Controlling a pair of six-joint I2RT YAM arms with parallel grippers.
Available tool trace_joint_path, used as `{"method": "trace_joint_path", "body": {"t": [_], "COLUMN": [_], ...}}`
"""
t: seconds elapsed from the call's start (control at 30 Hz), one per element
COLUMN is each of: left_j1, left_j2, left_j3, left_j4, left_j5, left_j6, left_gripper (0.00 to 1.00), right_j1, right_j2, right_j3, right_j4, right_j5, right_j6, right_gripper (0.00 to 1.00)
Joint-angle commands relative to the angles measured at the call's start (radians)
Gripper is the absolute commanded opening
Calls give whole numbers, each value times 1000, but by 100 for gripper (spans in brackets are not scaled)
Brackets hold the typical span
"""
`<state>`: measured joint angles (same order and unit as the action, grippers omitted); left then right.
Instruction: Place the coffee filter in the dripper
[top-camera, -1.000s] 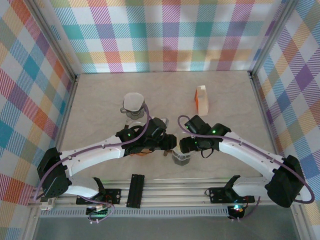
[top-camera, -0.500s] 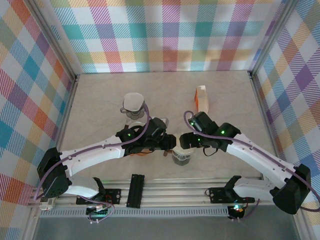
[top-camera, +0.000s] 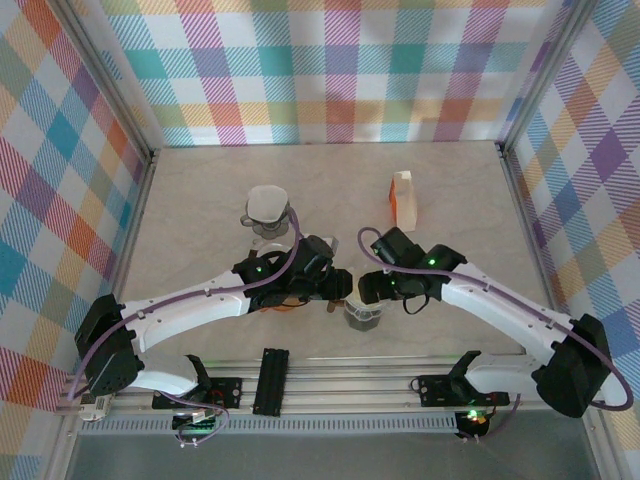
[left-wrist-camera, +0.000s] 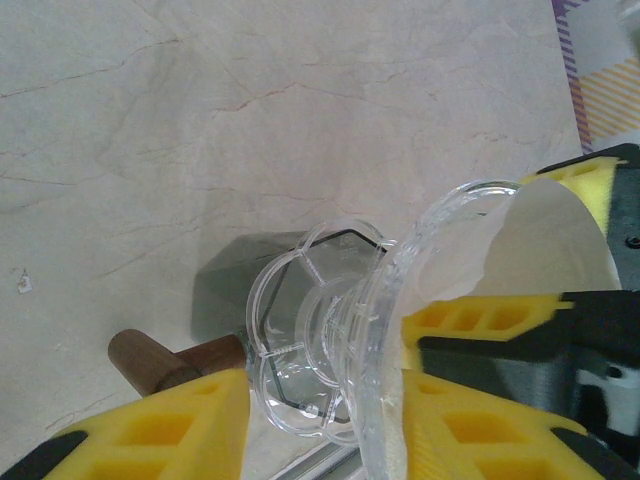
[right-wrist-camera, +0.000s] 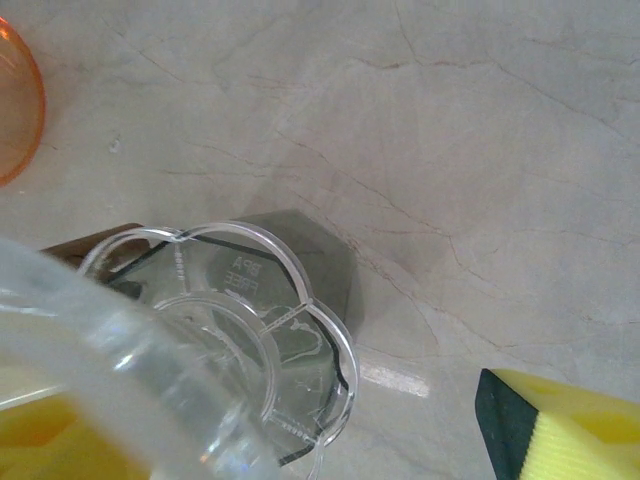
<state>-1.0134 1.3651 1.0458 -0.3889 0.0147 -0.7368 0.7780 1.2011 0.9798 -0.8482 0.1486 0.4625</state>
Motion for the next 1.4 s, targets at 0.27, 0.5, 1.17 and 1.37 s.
{"method": "trace_joint_path", "body": {"t": [0.27, 0.5, 1.17, 1.37], "left_j1": [-10, -10, 567, 850], "left_j2": [-18, -89, -595, -414], "left_j3": [6, 40, -58, -158], "left_j4": [19, -20, -321, -115], "left_j5": [-8, -37, -58, 73], "left_j6": [-3, 6, 54, 13], "left_gripper": [44, 62, 60, 49], "right_j1": [-3, -3, -3, -3], "right_j2": [-221, -260, -380, -405], "right_j3": [96, 108, 5, -1], "right_j4": [-57, -86, -19, -26], "right_j5": [68, 87, 54, 51], "right_j6": [-21, -16, 3, 3], "right_gripper": [84, 84, 86, 86]}}
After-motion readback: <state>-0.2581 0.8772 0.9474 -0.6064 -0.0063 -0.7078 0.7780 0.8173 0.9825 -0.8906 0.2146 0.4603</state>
